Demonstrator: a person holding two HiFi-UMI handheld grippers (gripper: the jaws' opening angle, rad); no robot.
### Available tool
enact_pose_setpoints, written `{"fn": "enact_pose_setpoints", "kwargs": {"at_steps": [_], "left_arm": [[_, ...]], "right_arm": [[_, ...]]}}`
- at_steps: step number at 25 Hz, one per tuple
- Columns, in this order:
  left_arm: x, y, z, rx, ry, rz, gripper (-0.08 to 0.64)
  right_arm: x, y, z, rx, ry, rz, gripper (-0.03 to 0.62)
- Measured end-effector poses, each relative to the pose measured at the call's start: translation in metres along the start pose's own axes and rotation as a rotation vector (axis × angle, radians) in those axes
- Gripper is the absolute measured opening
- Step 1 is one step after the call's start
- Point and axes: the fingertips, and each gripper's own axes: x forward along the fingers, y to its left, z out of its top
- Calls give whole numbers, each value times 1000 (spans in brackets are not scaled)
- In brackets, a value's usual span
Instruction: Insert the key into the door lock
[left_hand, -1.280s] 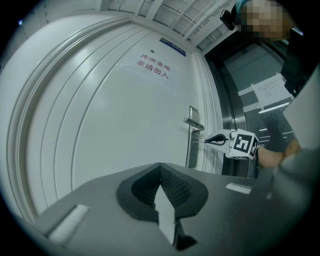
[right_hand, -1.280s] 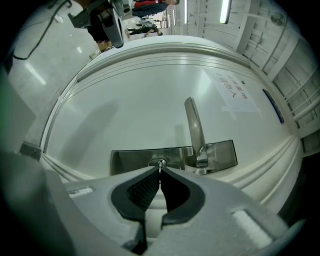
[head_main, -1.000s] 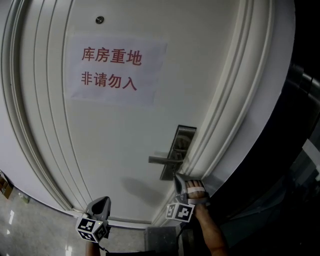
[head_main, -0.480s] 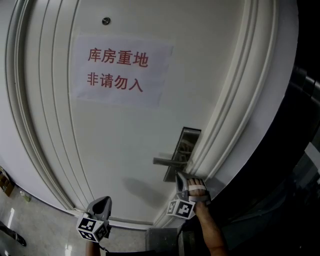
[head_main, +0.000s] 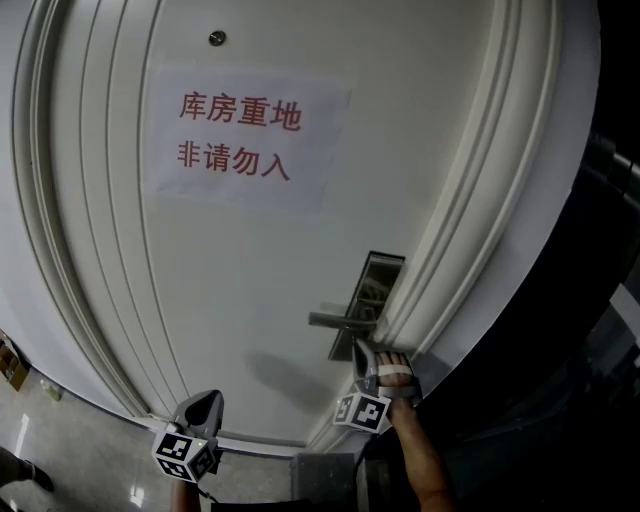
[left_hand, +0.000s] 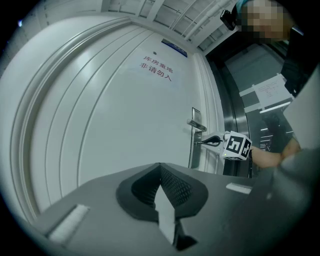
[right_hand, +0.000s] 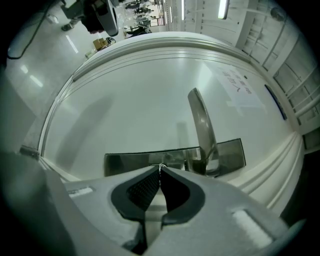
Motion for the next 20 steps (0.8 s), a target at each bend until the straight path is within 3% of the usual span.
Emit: {"fn": "enact_pose_setpoints", "kwargs": {"at_steps": [5,11,13,16,20], "left_arm": [[-3,-3,0,0,0,-4,3],[-9,-4,0,-6,8,0,3],[-10,-4,1,-5,9,0,3],[-11,-3,1,0,6,1,3],[-12,-5,0,2,7,2,3]], "right_arm": [[0,1,-1,-1,7,-16,11],[-1,1,0,68,-15,-44,15],[0,1,0,89,-17,-38,47],[1,2,3,120,-33,-14,153],[-2,3,5,139,-50,-10,189]]}}
